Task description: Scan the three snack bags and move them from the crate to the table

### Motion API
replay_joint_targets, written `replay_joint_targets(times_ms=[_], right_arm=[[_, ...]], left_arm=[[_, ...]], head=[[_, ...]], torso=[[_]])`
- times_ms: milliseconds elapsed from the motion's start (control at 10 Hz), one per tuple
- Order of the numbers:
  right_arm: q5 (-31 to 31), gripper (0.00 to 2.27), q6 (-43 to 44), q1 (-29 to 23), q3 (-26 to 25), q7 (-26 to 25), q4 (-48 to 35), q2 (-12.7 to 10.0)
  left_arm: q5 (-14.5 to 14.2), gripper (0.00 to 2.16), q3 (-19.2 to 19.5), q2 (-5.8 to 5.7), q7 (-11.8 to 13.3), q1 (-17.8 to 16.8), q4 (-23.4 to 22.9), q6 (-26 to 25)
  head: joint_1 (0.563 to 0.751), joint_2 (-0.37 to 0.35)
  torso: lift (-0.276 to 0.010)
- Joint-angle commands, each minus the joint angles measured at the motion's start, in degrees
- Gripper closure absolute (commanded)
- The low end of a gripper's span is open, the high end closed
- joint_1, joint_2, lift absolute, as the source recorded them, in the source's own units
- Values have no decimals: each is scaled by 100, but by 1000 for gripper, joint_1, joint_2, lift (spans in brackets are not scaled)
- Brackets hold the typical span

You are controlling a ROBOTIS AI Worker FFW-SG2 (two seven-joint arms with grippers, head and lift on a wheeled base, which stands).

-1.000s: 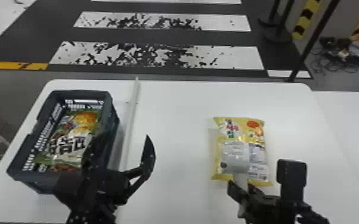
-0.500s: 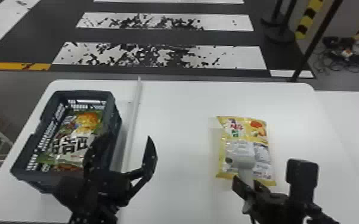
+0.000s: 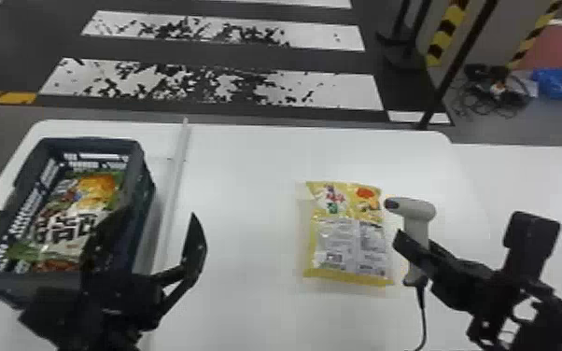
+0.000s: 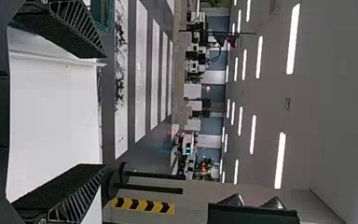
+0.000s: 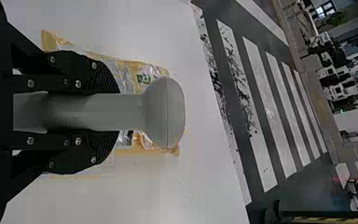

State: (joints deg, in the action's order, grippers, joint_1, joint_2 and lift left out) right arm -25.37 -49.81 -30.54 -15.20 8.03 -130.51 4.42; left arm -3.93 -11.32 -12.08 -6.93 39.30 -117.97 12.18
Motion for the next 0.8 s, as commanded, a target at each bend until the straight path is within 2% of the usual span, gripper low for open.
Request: replay_joint_targets(times_ms=[0, 100, 300, 600, 700], right_arm=[[-3, 2246, -148, 628, -492, 146, 703, 235], [-12, 2246, -60, 979, -589, 208, 1309, 516], [190, 2246, 361, 1709, -633, 489, 2724, 920], [700, 2246, 1328, 2509, -255, 691, 4385, 1254], [929, 2243, 1416, 2746, -88, 744, 4799, 1324]], left_arm=[[6, 29, 51, 13, -19, 25, -7, 16], [15, 29, 113, 30, -19, 16, -25, -2], [15, 29, 218, 65, -10, -10, -25, -2], [-11, 29, 262, 144, -1, -186, 151, -2], [-11, 29, 253, 171, 16, -239, 248, 16]], head=[[695, -128], [695, -179], [695, -250], [695, -298], [695, -306]], torso=[[-62], [-62], [-62], [-62], [-62]])
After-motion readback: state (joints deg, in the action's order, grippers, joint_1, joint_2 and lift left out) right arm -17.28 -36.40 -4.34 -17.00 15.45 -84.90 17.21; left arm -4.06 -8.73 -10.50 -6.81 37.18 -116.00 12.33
